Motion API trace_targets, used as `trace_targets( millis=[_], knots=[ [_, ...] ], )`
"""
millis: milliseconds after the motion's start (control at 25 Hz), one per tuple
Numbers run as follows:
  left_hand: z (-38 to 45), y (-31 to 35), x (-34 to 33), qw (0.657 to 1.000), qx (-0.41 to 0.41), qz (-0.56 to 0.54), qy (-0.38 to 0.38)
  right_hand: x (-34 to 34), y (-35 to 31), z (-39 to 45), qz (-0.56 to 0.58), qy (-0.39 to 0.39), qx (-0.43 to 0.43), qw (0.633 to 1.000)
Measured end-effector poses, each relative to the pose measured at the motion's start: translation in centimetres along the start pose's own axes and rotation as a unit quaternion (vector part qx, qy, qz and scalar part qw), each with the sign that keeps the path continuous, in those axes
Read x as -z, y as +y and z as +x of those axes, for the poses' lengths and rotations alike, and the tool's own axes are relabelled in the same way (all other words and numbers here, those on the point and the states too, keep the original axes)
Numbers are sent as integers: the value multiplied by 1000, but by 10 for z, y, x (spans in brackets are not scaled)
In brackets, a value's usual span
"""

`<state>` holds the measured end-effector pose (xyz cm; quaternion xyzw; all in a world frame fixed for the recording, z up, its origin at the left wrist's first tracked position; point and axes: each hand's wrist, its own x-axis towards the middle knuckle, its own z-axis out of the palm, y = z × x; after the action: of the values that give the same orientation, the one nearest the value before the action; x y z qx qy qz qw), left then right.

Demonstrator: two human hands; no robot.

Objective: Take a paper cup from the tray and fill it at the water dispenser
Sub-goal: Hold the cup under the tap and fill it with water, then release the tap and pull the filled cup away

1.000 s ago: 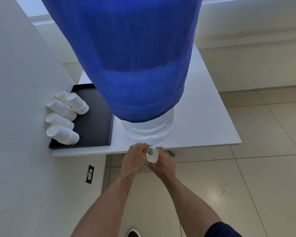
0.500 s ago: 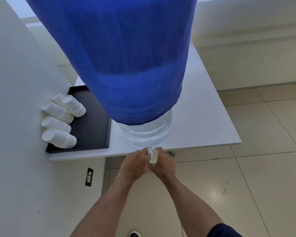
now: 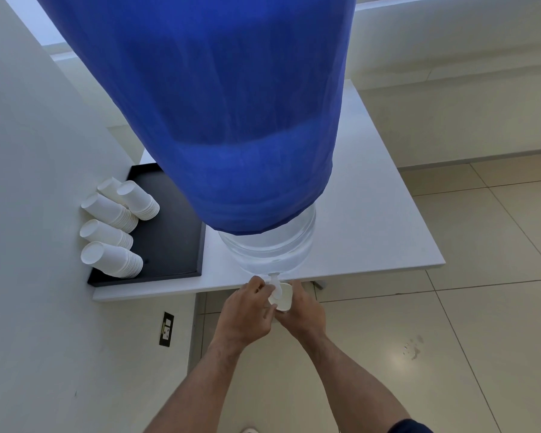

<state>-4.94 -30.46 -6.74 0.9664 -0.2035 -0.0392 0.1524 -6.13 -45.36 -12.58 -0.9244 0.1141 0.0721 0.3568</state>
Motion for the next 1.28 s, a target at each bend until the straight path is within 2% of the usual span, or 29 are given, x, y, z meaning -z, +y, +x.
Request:
trace_targets(
  millis=[160, 280, 400, 640, 880, 1040, 1280],
  knots=[
    [-12, 15, -9, 991, 96, -85, 24, 3, 15, -14, -11, -11, -12, 1000],
    [-25, 34, -23, 964, 204, -162, 55, 13, 29, -27, -18, -6, -12, 1000],
    [-33, 54, -42, 946, 261, -190, 33, 35, 46, -36, -18, 18, -4, 1000],
    [-7, 121, -38, 951, 180, -249, -3, 96, 73, -38, -29, 87, 37, 995],
    [46, 168, -16, 933, 136, -334, 12, 158, 75, -12, -2, 143, 40, 989],
    [89, 185, -6, 910, 142, -387, 39, 187, 69, 22, 17, 126, 16, 992],
    [133, 189, -8, 879, 188, -438, 29, 202, 71, 69, 2, 81, -16, 997]
  ],
)
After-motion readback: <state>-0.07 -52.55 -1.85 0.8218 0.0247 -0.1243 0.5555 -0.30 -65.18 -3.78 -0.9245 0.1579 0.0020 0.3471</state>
